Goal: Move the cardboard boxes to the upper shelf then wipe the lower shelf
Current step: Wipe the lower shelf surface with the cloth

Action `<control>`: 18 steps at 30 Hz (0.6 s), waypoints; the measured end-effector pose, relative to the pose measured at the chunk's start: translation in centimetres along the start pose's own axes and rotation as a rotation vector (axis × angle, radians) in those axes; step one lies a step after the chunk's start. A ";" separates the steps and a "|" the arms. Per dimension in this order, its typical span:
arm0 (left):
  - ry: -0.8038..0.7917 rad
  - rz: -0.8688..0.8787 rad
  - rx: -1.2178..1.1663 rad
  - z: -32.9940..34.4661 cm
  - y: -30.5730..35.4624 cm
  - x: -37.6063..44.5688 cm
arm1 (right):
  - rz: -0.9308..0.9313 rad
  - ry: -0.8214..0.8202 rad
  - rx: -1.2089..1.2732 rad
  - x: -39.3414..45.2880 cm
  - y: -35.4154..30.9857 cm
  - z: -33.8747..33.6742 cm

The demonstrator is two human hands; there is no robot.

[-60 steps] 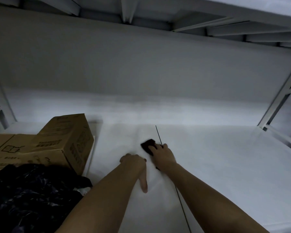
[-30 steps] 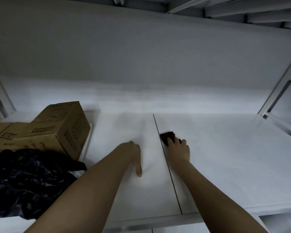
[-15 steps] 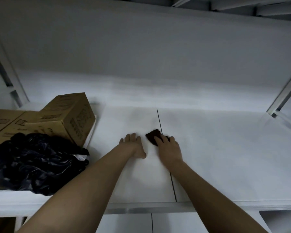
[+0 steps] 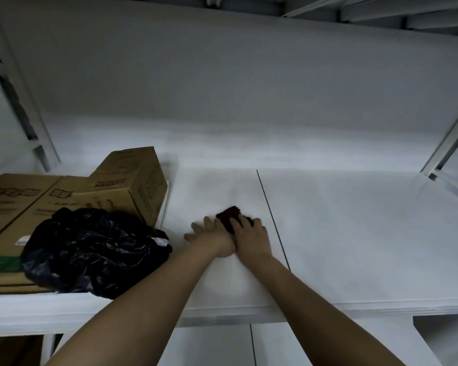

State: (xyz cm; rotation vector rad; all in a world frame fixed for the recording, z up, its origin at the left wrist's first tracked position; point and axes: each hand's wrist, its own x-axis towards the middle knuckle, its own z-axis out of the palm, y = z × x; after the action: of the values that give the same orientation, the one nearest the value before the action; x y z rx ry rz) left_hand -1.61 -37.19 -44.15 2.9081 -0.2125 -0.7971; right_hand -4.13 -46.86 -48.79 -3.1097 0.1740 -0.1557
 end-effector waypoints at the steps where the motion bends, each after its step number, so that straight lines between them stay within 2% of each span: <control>1: 0.019 0.005 0.007 0.2 -0.2 -0.1 | -0.053 0.000 0.014 0.0 0.2 0.0; 4: 0.062 0.090 0.073 0.6 -1.2 -0.4 | -0.066 -0.002 0.016 -0.6 2.5 -0.4; 8: 0.072 0.149 0.108 1.2 -2.0 -1.1 | 0.307 -0.024 -0.086 -2.2 5.4 -0.9; 10: 0.079 0.139 0.120 1.4 -2.0 -1.5 | 0.389 -0.055 -0.096 -2.3 5.0 -1.1; 14: 0.081 0.080 0.088 1.5 -2.6 -1.8 | 0.266 -0.040 -0.082 -1.3 1.1 -1.0; 18: 0.100 0.050 0.061 1.5 -3.2 -2.3 | -0.059 0.010 -0.014 -0.4 -2.3 -0.4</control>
State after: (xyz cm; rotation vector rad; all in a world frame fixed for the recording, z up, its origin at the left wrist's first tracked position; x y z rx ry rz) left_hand -4.04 -33.74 -44.78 2.9770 -0.3043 -0.6473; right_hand -4.29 -44.51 -48.37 -3.1300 0.0838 -0.1715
